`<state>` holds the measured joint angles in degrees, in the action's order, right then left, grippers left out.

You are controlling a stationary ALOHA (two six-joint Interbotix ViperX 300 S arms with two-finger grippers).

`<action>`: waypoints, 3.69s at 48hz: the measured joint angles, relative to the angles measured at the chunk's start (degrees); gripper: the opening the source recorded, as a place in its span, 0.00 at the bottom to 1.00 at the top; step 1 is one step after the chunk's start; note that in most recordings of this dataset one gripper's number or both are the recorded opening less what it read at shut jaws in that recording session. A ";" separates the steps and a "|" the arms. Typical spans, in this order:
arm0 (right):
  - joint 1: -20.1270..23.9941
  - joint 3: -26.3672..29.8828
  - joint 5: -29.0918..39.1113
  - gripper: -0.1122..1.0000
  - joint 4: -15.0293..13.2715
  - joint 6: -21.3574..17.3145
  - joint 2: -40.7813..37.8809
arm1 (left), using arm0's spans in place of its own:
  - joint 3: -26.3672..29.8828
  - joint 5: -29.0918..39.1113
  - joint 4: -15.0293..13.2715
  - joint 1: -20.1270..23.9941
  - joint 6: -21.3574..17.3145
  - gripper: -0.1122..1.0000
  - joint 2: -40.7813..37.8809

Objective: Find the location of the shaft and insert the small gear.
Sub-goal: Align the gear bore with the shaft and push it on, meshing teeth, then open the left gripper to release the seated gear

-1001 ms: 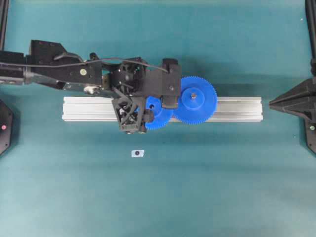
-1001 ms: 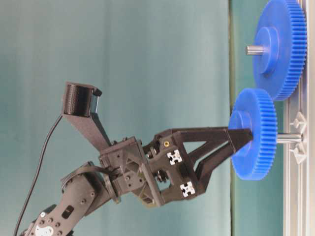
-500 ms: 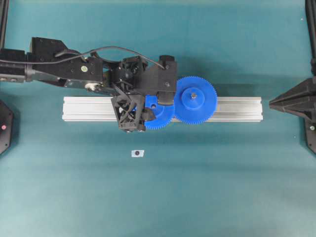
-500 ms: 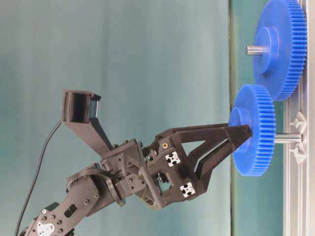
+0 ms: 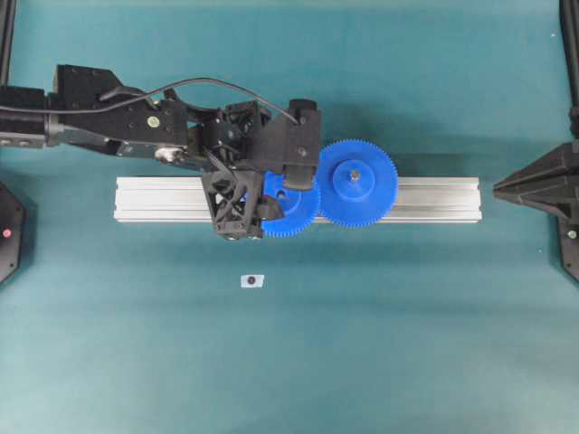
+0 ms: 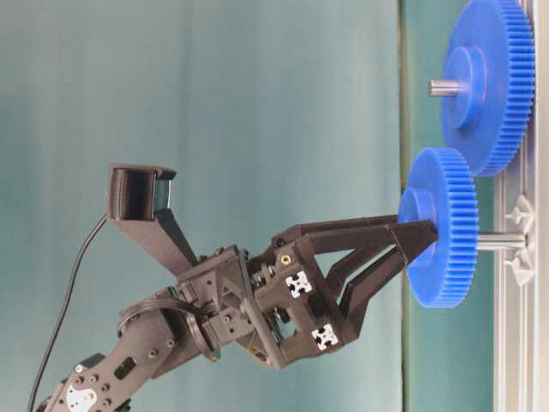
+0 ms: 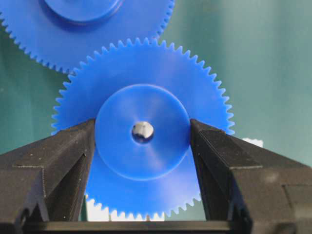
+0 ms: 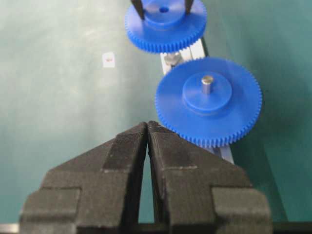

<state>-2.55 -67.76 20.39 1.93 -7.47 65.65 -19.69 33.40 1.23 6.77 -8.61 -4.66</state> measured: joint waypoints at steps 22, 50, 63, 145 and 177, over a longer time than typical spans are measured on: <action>-0.09 0.09 0.09 0.22 -0.09 -0.09 -0.09 | -1.32 0.00 0.00 1.32 -0.26 0.68 1.41; -0.09 0.00 0.09 0.22 -0.09 -0.09 0.00 | 0.00 -4.04 0.00 -0.18 -0.35 0.68 0.26; -0.09 0.00 0.09 0.22 -0.09 -0.09 0.00 | 0.35 -4.04 0.00 -0.18 -0.44 0.68 0.00; -0.09 0.00 0.00 0.22 -0.09 -1.32 0.44 | 0.00 -8.17 0.00 0.09 0.00 0.55 9.49; -0.09 0.00 0.00 0.22 -0.09 -1.32 0.44 | -5.98 -14.68 0.09 0.18 0.09 0.10 2.37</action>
<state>-2.64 -67.76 20.39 1.85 -8.79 66.09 -25.66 18.72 1.32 6.94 -8.53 -2.29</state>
